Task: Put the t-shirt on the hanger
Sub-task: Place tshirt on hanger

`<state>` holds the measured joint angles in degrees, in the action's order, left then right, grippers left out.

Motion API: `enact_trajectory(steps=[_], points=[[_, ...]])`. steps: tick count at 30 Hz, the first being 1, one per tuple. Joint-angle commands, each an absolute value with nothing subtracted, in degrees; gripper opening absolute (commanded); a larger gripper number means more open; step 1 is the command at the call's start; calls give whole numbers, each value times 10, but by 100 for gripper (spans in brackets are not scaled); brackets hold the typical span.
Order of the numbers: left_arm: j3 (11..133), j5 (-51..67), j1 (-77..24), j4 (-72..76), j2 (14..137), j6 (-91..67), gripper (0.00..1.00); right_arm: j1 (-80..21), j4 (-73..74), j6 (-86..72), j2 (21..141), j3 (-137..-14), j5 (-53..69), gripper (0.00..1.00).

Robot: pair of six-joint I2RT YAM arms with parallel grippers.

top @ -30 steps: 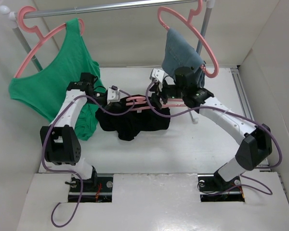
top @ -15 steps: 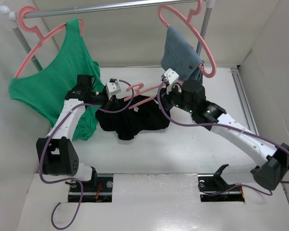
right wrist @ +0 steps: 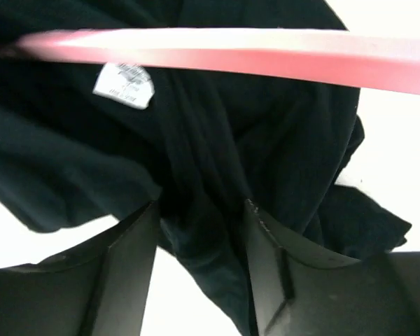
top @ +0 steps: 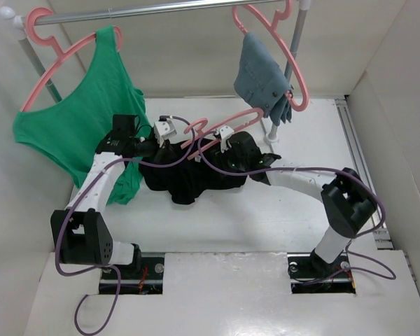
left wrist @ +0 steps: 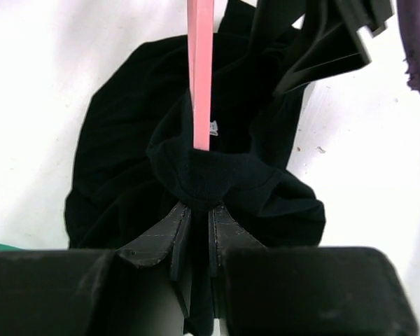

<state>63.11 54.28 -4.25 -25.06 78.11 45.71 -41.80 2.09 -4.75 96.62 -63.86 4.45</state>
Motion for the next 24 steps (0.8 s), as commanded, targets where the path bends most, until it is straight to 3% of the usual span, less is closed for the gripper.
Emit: enact_trajectory(steps=[1, 2, 4, 5, 10, 13, 24], points=[[626, 559, -46, -230, 749, 428, 0, -421, -51, -76, 972, -649, 8, 56], [626, 559, -46, -225, 749, 428, 0, -421, -57, -76, 987, -649, 8, 49], [626, 566, -46, -225, 749, 421, 0, -421, -57, -69, 1002, -649, 29, 27], [626, 566, -46, -225, 749, 421, 0, -410, -57, -69, 1002, -649, 37, 0], [637, 540, -33, -292, 749, 514, 0, -356, -57, -96, 904, -538, 20, 0], [637, 540, -28, -388, 749, 654, 0, -309, -45, -109, 820, -471, -12, 0], [609, 511, -23, -512, 759, 819, 0, -227, 10, -109, 701, -427, -54, 0]])
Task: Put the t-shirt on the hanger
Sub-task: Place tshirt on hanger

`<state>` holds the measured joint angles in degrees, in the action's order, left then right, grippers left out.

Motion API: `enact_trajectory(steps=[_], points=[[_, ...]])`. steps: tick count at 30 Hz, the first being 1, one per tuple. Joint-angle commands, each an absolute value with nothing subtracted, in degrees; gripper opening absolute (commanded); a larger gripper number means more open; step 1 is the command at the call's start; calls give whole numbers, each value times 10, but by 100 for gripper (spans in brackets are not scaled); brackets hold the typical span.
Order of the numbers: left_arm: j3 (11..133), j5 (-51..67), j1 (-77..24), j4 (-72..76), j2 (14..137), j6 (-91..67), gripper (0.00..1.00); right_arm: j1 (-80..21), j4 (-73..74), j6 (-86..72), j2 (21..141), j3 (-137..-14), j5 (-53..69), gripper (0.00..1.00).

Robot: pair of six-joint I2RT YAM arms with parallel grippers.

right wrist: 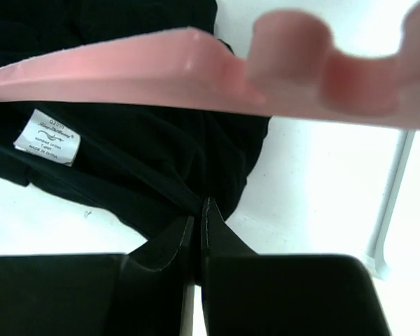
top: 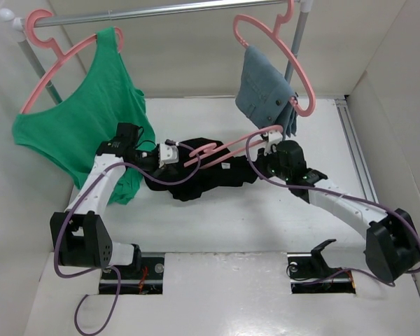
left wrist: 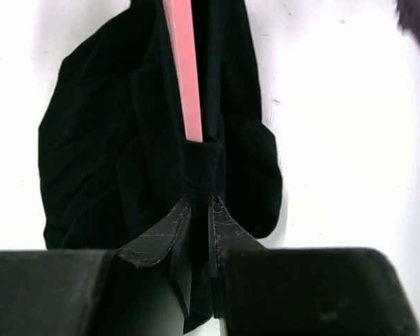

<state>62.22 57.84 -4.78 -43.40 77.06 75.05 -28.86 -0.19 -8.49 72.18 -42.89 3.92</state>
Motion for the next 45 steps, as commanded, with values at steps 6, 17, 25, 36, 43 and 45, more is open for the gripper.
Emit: enact_trajectory(steps=[6, 17, 25, 36, 43, 45], points=[[604, 568, -23, -493, 759, 781, 0, -297, -40, 31, 713, -479, 69, 1], [604, 603, -28, -431, 759, 715, 0, -361, 17, 141, 751, -499, 220, 57], [604, 614, -28, -367, 765, 639, 0, -390, 141, 210, 788, -548, 262, 70], [604, 597, -28, -373, 770, 662, 0, -439, 290, 336, 777, -741, 373, 67], [610, 592, -28, -373, 770, 667, 0, -439, 301, 374, 825, -906, 336, 70], [610, 592, -28, -378, 770, 667, 0, -434, 322, 393, 860, -952, 313, 73]])
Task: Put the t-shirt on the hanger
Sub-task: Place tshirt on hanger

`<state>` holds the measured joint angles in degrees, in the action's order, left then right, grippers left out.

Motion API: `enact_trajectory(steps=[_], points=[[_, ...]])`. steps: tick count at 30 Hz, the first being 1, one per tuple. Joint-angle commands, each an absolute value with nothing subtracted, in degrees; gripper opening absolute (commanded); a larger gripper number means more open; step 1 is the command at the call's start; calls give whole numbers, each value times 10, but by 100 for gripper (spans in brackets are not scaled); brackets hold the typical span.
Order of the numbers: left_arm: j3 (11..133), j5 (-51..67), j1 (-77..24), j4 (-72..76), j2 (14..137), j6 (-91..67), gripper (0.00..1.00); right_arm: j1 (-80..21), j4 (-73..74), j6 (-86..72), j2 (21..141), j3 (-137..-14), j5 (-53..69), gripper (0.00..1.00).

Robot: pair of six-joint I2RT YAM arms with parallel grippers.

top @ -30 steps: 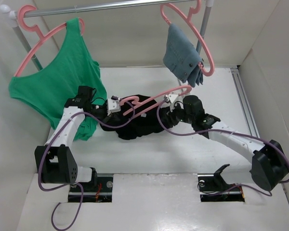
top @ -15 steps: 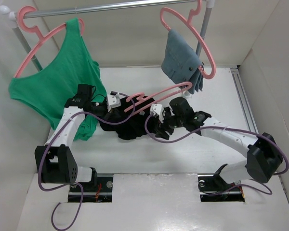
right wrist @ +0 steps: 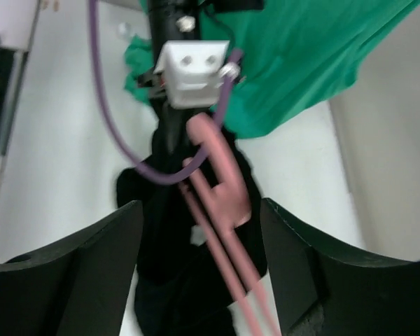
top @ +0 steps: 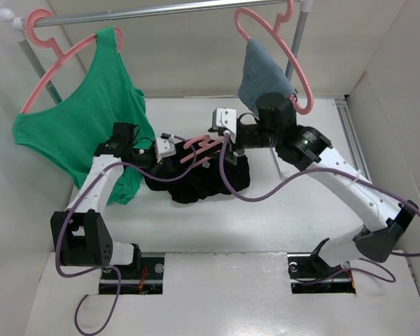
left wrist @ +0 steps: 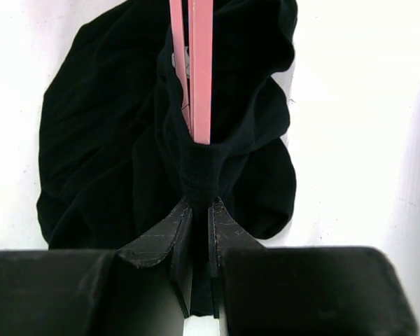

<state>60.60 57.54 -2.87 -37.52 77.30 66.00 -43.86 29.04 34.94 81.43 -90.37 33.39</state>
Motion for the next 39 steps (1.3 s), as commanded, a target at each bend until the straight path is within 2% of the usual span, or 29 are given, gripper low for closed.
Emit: enact_trajectory(steps=[1, 7, 16, 19, 20, 22, 24, 31, 39], points=[[610, 592, -28, -378, 770, 667, 0, -429, 336, 401, 875, -969, 307, 73], [610, 592, -28, -378, 770, 679, 0, -408, 474, 478, 979, -1073, 279, 75], [610, 592, -28, -378, 770, 679, 0, -403, 517, 516, 998, -1083, 262, 73], [615, 597, -28, -378, 770, 679, 0, -403, 503, 509, 1009, -1068, 262, 46], [621, 597, -28, -378, 770, 679, 0, -403, 491, 502, 1014, -1060, 262, 28], [627, 619, -28, -391, 775, 678, 0, -403, 470, 496, 1014, -1038, 281, 11], [633, 638, -28, -404, 775, 693, 0, -403, 431, 483, 1014, -1015, 319, 0], [688, 683, -40, -473, 787, 752, 0, -408, 290, 462, 961, -946, 395, 0], [758, 764, -51, -518, 792, 773, 0, -424, 188, 418, 950, -907, 424, 0]])
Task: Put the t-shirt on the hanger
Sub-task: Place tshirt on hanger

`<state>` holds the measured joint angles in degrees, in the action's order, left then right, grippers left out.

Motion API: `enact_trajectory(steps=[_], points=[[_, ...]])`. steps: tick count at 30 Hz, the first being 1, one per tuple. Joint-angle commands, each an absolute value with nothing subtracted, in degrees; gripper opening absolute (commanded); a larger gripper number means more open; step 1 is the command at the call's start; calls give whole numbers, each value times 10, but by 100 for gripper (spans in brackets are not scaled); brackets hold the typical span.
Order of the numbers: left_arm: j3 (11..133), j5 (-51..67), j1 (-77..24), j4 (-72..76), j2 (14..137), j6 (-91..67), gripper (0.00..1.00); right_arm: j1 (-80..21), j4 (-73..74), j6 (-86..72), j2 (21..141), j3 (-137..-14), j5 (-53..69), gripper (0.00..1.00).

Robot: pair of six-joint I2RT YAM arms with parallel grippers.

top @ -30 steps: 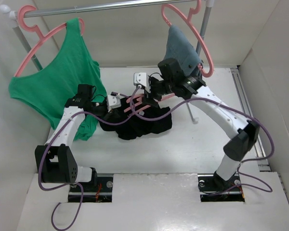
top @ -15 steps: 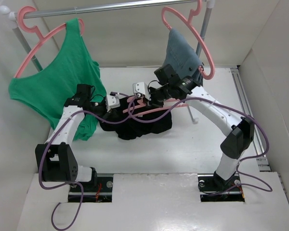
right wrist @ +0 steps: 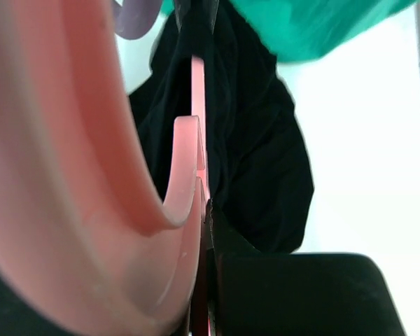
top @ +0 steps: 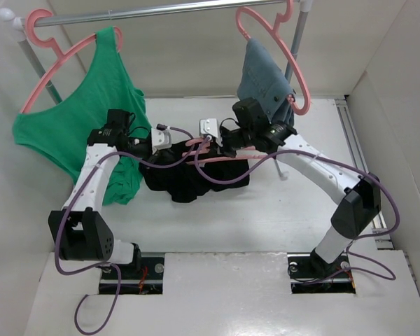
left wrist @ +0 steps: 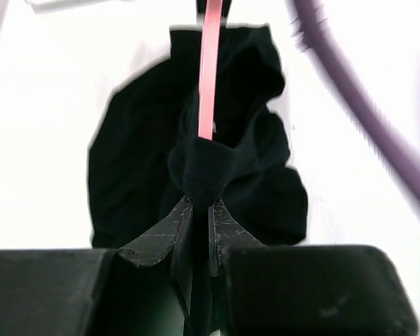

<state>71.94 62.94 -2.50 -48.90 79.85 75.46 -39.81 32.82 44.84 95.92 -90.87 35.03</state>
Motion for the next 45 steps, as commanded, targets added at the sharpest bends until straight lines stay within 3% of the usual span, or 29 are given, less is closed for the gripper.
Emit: enact_trajectory(steps=[1, 7, 12, 18, 20, 21, 23, 26, 27, 28, 29, 30, 33, 34, 40, 42, 45], points=[[763, 764, -56, -525, 797, 773, 0, -424, 179, 409, 950, -902, 430, 0], [775, 749, -84, -544, 809, 775, 4, -429, 111, 374, 961, -895, 435, 0], [756, 680, -91, -499, 814, 747, 25, -434, 100, 368, 967, -901, 435, 0], [735, 642, -91, -474, 814, 742, 35, -434, 100, 368, 955, -896, 441, 0], [735, 642, -91, -468, 814, 742, 22, -434, 100, 368, 955, -896, 441, 0], [735, 642, -91, -468, 814, 742, 10, -434, 100, 368, 955, -896, 441, 0], [735, 635, -91, -463, 819, 742, 0, -434, 100, 368, 955, -901, 441, 0], [735, 623, -91, -463, 819, 742, 0, -434, 100, 363, 955, -906, 433, 0], [735, 623, -91, -463, 819, 742, 0, -434, 100, 363, 955, -906, 425, 6], [735, 623, -91, -463, 819, 736, 0, -434, 100, 353, 955, -913, 412, 18], [740, 623, -91, -463, 819, 730, 0, -434, 106, 352, 955, -913, 383, 40], [740, 623, -91, -463, 819, 723, 0, -434, 129, 352, 955, -920, 362, 68], [734, 623, -79, -429, 814, 671, 0, -434, 155, 318, 933, -920, 256, 74], [729, 623, -71, -420, 814, 659, 0, -434, 156, 291, 906, -898, 226, 83], [711, 623, -66, -331, 809, 552, 0, -434, 108, 113, 760, -743, -16, 82], [711, 623, -66, -290, 814, 495, 0, -434, 84, 33, 712, -675, -39, 69], [726, 634, -66, -277, 820, 471, 0, -434, 60, -24, 695, -614, -35, 62]])
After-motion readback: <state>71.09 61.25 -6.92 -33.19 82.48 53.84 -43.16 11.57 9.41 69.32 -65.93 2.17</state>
